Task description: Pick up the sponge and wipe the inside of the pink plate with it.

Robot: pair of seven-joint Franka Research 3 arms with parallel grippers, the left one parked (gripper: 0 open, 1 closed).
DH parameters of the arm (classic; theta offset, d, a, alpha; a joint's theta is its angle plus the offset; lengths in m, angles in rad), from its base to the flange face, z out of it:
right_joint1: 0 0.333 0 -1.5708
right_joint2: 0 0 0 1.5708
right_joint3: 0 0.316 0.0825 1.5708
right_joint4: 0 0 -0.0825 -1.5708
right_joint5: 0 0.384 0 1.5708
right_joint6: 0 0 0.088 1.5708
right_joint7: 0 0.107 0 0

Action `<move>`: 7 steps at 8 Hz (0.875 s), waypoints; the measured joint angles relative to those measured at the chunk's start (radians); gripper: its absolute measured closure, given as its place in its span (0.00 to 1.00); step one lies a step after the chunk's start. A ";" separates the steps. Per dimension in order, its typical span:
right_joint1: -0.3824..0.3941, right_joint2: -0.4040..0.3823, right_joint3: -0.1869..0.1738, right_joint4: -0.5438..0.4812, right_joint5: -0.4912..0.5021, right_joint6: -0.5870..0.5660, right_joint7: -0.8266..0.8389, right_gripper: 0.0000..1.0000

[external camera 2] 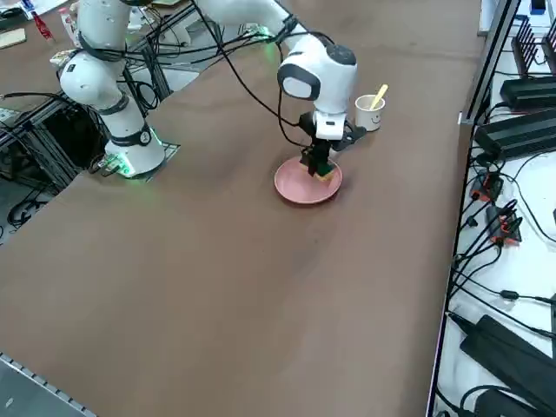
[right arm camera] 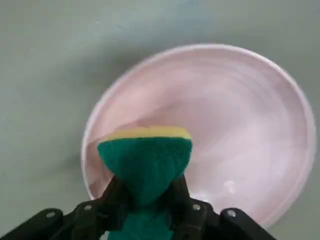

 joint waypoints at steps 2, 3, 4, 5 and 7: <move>-0.002 -0.051 -0.039 0.001 -0.040 -0.099 -0.012 0.60; -0.004 -0.065 -0.056 0.000 -0.058 -0.124 -0.029 0.60; -0.004 -0.067 -0.080 0.000 -0.064 -0.137 -0.068 0.60; -0.005 -0.067 -0.111 -0.001 -0.067 -0.144 -0.126 0.60; -0.015 -0.067 -0.192 -0.002 -0.068 -0.153 -0.293 0.60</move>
